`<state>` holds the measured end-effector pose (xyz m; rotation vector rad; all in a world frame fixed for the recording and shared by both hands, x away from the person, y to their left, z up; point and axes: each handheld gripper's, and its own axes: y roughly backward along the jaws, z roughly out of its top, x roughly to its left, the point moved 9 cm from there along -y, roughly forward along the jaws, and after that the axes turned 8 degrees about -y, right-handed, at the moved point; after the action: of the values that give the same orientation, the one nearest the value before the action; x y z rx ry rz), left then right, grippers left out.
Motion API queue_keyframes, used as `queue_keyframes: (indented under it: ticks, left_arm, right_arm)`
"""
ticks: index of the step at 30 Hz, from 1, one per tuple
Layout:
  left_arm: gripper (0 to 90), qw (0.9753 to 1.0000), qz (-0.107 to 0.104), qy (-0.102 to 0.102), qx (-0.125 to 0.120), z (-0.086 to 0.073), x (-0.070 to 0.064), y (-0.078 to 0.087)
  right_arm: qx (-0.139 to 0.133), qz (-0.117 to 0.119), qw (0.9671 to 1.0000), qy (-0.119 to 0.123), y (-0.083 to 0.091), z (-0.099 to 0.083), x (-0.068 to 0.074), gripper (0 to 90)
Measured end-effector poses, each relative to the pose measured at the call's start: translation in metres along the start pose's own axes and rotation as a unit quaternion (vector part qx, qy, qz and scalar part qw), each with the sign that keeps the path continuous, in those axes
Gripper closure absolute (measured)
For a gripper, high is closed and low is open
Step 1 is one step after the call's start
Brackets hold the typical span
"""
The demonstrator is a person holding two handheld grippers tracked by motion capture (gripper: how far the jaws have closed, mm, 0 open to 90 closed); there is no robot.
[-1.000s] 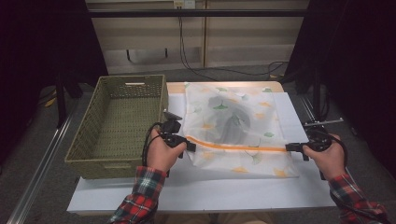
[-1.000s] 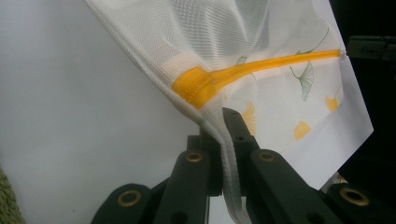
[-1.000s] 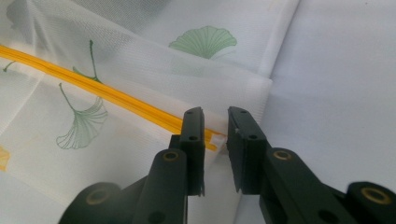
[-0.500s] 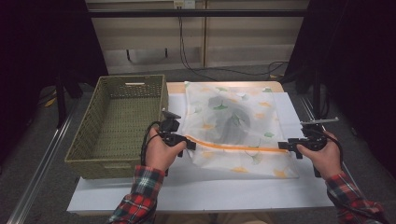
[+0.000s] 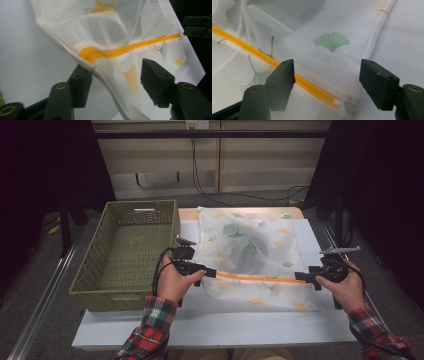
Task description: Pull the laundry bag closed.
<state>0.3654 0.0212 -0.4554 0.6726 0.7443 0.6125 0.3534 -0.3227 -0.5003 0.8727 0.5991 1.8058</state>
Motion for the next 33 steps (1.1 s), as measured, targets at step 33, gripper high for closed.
queue_keyframes:
  ticks: [33]
  left_arm:
    - [12.7,0.9953,0.001,-0.088,-0.039,0.013,-0.023,0.013]
  right_arm:
    - [0.001,0.022,0.9996,0.020,-0.004,-0.001,0.021,18.8]
